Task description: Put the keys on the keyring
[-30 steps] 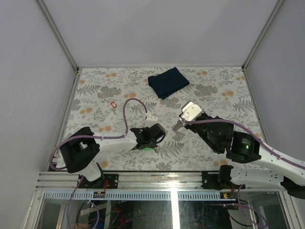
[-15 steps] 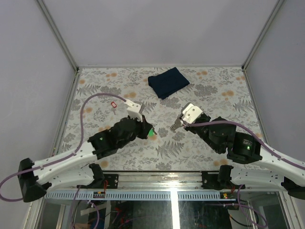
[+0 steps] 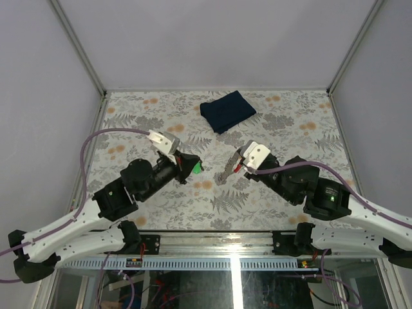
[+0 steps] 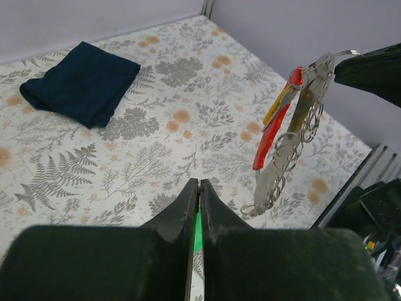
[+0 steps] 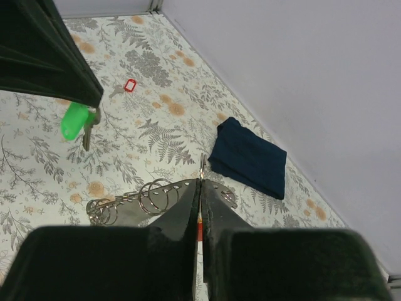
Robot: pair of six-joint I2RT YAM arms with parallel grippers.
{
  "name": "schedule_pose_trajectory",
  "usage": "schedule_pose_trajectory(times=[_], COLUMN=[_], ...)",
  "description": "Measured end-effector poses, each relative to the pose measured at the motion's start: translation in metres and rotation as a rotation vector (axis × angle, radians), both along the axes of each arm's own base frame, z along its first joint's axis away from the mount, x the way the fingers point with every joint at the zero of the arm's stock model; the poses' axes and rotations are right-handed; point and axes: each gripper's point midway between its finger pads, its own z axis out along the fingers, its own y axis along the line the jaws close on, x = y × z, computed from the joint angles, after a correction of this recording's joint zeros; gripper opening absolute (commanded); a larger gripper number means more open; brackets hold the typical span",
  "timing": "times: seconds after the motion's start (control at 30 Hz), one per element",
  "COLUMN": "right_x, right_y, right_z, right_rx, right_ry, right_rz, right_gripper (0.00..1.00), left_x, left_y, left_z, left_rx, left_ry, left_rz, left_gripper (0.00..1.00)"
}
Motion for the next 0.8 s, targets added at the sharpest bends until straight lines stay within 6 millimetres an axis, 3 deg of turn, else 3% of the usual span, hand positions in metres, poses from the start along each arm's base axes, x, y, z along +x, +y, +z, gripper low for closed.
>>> schedule_pose_trajectory(times=[0.1,0.17,0.33,0.63,0.8], right_x=[0.002,0.004,0.011,0.013,0.013], right_y=[0.003,0.001,-0.011,-0.03,-0.03], right_z=[-0.004,-0.006,-0.003,0.009,0.008], right_rx=[-0.013,-0.022,-0.017,0.024,0.022], right_ry=[0.005,0.006,-0.004,-0.023,-0.018], right_rz=[-0.004,-0.019,-0.094,-0.153,-0.157], right_gripper=[0.01,0.01,0.01,0.01,0.01], left_x=[0.006,0.006,-0.011,-0.041,-0.04], left_y=[-0.007,-0.015,-0.024,-0.012,-0.01], left_z=[0.0,-0.019,-0.101,-0.217,-0.259], left_rx=[0.069,0.139,0.349,0.544,0.614], left_ry=[0.012,0.058,0.276,0.678,0.793], left_rz=[-0.002,-0.027,-0.117,-0.198,-0.198], left_gripper=[0.0,0.0,0.0,0.0,0.0])
